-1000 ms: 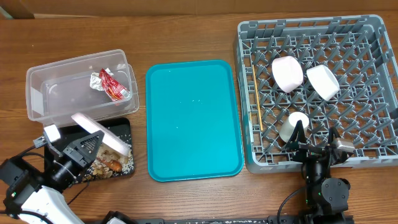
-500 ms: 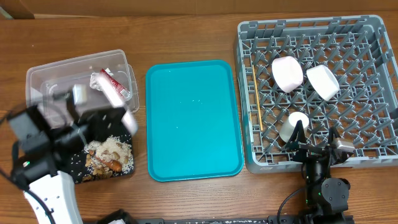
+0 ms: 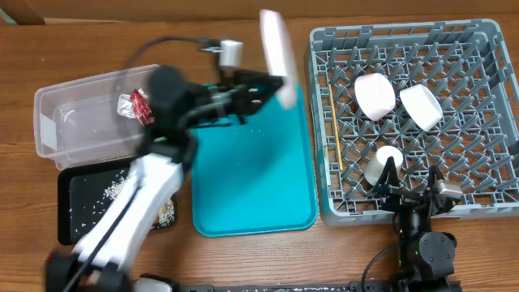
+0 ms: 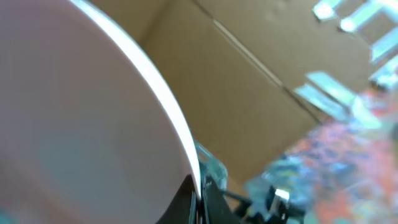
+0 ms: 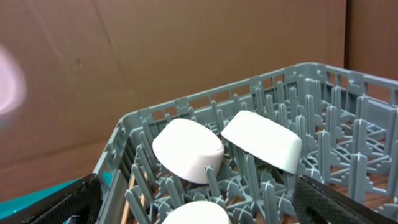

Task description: Sort waste into correct bins and load items into the dishwasher

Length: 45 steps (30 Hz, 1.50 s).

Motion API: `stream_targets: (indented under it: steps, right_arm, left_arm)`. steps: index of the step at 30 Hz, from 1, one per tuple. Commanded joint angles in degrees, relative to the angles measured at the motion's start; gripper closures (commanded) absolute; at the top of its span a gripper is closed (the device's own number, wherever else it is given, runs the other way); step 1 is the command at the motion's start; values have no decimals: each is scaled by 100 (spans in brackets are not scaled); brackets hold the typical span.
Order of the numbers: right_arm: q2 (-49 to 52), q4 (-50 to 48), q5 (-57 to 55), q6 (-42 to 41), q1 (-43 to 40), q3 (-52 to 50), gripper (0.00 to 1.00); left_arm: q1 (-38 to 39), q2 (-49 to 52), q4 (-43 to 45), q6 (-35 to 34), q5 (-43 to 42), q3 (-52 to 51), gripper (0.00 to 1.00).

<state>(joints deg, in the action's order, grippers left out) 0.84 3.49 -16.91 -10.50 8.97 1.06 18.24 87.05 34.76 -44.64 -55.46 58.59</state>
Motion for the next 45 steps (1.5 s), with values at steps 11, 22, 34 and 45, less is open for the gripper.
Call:
stream_targets:
  steps: [11,22,34,45]
  right_arm:
    - [-66,-37,-17,-20,-42,-59,0]
    - [-66,-37,-17,-20,-42,-59,0]
    - [-66,-39,-17,-20,-42,-59,0]
    - [-66,-37,-17,-20,-42,-59,0]
  left_arm:
    - [772,2175,2116,-1705,396,15,95]
    - [737,2234,2055,-1534,428,22,0]
    - [-293,758,-2275,-50,992,136,0]
    - [-935,-1773,-9324,2846,4583,2428,0]
